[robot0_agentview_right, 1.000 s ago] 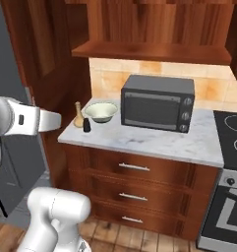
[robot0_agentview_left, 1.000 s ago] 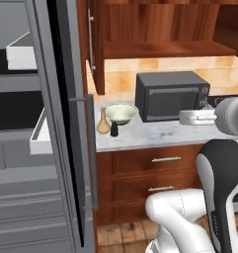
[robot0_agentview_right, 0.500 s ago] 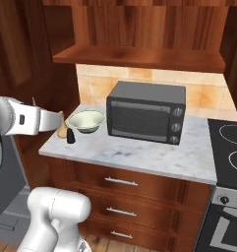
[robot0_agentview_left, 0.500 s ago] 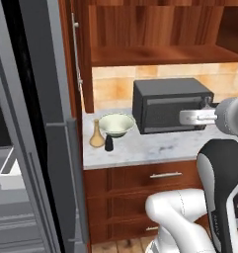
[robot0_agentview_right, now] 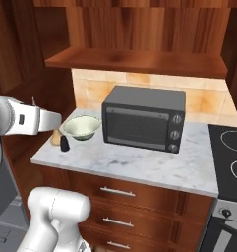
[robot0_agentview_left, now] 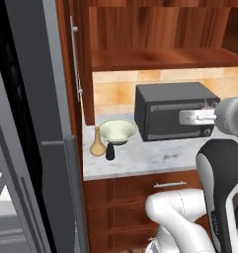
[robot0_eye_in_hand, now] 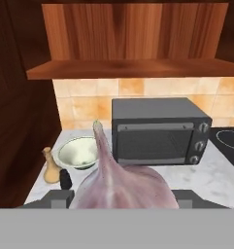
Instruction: Retrieve the bottle and the shaker from the cabinet and place them next to the mixing bowl on the counter. Then add garlic from the fridge to the mixing bowl.
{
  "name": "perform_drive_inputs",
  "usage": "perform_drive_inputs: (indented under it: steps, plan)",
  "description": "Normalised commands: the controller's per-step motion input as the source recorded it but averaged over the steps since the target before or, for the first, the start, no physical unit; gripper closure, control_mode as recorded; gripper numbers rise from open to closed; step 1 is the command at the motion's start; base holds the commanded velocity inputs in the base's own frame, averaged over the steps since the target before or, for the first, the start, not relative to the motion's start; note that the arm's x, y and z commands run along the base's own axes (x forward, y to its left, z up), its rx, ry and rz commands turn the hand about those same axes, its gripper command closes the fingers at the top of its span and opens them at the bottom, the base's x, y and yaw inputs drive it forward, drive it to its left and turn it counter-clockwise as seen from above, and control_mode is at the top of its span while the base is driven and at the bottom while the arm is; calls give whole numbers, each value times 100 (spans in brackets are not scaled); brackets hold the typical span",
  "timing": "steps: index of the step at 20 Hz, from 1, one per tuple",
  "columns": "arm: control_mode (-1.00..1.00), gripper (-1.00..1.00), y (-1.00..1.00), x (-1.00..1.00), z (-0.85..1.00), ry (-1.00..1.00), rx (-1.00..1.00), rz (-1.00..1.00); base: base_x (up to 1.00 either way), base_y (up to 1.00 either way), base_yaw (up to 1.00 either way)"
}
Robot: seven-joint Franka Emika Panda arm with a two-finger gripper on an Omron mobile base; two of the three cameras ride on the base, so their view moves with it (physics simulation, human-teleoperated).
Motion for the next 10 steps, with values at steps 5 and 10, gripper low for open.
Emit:
perform_drive_inputs:
  steps: [5, 10]
  plan:
    - [100, 100, 0, 0, 0, 0, 0, 0, 34, 0, 0]
    - [100, 100, 0, 0, 0, 0, 0, 0, 37, 0, 0]
